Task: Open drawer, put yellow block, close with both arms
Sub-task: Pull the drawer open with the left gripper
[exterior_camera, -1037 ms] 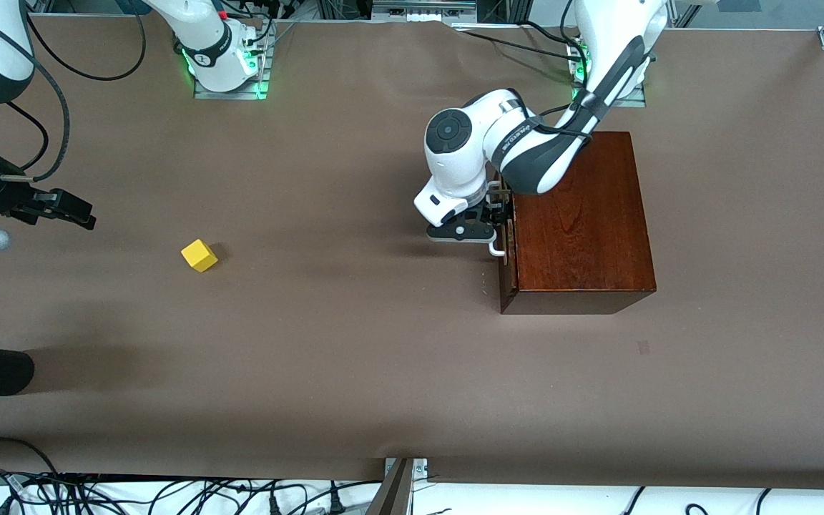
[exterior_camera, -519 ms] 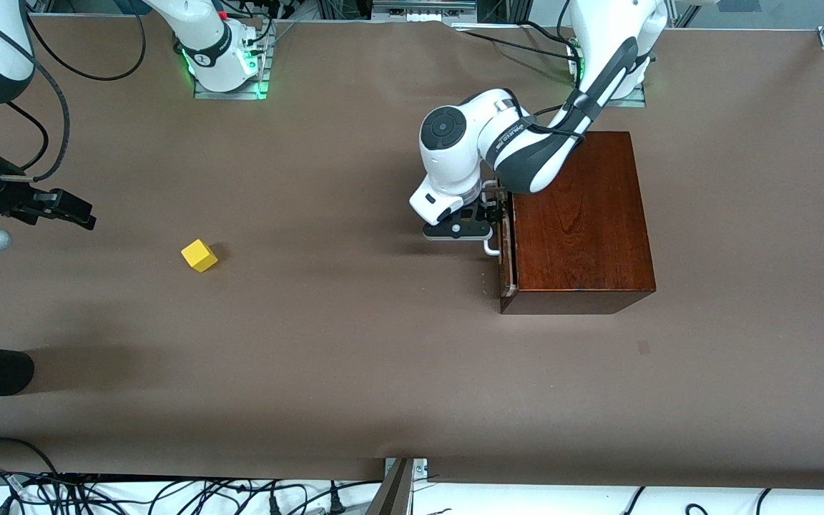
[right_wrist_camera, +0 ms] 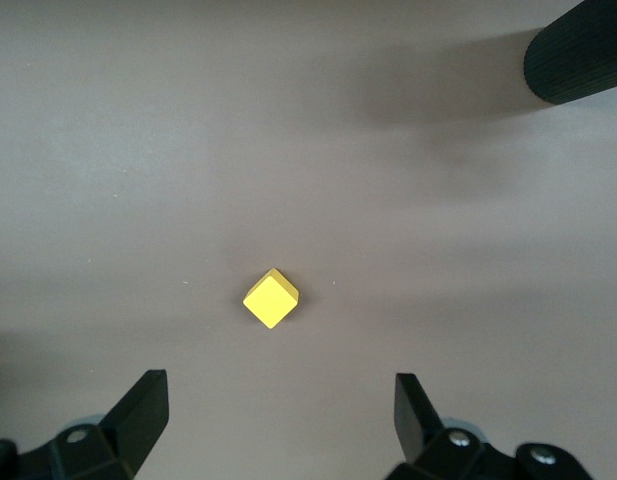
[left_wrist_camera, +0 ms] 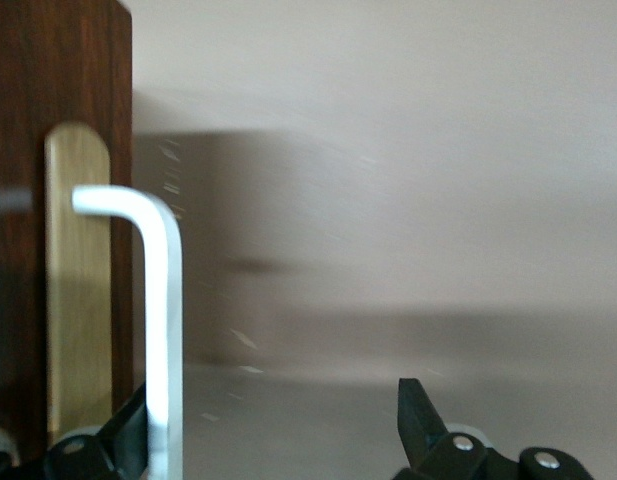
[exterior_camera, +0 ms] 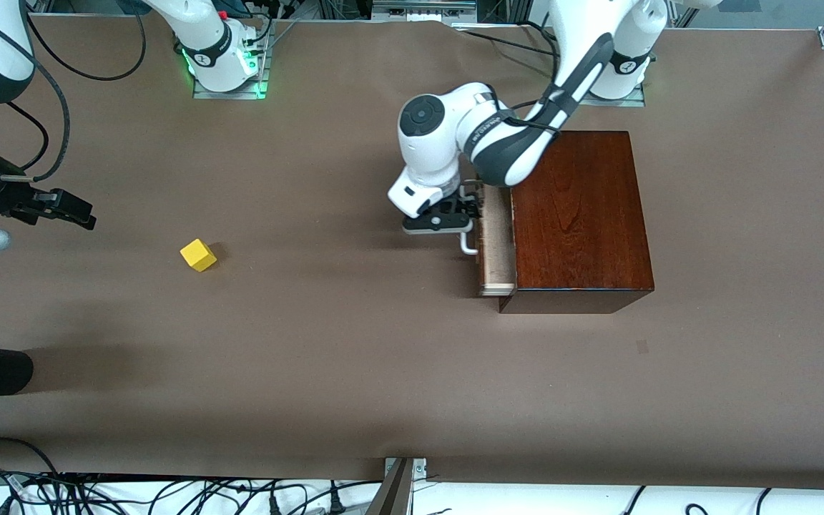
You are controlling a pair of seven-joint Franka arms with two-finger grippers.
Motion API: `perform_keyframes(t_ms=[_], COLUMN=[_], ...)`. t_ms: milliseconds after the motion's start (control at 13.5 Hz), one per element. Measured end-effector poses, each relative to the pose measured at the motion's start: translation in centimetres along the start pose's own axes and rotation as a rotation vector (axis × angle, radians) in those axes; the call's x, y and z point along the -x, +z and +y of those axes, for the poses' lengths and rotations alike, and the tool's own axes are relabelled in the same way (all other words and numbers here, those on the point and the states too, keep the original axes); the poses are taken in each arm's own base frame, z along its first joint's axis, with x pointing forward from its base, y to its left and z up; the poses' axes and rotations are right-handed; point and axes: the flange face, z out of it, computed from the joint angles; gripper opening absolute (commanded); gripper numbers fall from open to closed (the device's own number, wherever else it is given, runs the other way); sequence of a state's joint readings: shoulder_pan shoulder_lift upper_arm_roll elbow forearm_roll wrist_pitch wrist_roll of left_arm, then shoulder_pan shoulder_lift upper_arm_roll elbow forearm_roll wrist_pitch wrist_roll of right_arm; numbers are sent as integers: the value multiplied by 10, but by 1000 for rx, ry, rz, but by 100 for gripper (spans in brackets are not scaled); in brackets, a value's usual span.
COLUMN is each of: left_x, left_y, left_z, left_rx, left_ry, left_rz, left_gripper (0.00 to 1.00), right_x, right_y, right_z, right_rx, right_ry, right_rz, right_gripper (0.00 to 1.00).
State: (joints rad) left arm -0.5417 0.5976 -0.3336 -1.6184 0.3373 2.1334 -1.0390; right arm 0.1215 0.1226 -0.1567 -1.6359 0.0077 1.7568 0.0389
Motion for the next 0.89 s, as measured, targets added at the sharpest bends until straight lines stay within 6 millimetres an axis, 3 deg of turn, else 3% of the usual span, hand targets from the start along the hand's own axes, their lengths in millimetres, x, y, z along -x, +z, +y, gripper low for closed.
perform_keyframes(t_ms=[667,889], left_x=[9,8], left_y=[-7,-7], left_z=[45,45], left_rx=[64,64], left_ry=[-15,-17], left_rz=[24,25], left_gripper=[100,100], right_x=[0,0], right_y=[0,0], right_z=[0,0], right_rx=[0,0], right_ry=[0,0], right_rz=[0,0], right_gripper=[100,100])
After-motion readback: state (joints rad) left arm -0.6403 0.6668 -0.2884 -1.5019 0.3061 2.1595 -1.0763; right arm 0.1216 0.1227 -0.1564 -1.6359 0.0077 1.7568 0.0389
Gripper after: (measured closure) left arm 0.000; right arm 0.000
